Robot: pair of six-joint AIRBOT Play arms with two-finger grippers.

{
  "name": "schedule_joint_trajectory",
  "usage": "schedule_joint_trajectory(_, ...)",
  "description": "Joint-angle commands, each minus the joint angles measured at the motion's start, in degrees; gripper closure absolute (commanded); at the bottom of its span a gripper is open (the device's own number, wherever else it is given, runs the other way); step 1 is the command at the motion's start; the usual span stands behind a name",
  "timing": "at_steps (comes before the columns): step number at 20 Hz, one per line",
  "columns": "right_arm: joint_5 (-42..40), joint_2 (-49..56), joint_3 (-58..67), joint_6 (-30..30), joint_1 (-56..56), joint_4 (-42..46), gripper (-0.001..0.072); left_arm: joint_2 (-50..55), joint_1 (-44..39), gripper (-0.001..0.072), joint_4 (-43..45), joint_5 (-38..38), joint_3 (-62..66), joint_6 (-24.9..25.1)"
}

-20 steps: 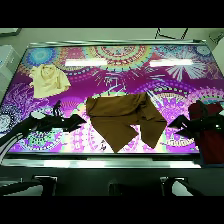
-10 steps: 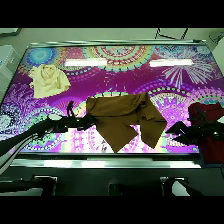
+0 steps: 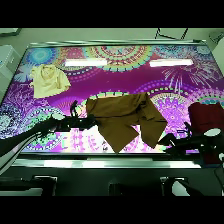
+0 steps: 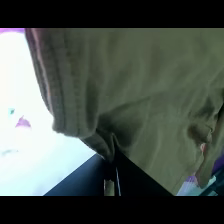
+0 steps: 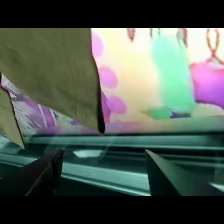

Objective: Fold the clothes and pants, and hang the long-sleeved shirts on hangers.

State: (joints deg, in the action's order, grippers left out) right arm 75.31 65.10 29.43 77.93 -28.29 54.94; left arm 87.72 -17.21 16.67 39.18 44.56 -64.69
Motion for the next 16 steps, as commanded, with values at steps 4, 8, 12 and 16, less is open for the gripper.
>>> schedule_joint_trajectory(4,-12.0,0.3,-5.2,-0.8,6.2,-8.0,0.0100,-0.9,0.0,0.0683,0.0,1.8,0.1,0.4)
schedule_joint_trajectory(8,-21.8,0.7,-4.5,4.3,15.9,-9.7,0.0311,-2.3,0.6,0.0683,0.0,1.9,0.1,0.4)
schedule_joint_trajectory(12,-13.8,-0.2,4.2,2.9,16.4,-6.8,0.0678,-7.1,5.2,0.0684,0.3,2.4,0.7,0.5)
schedule_joint_trajectory(16,-10.8,-6.4,29.9,2.8,15.6,1.0,0.0678,-22.5,13.6,0.0685,3.5,3.7,10.4,3.2)
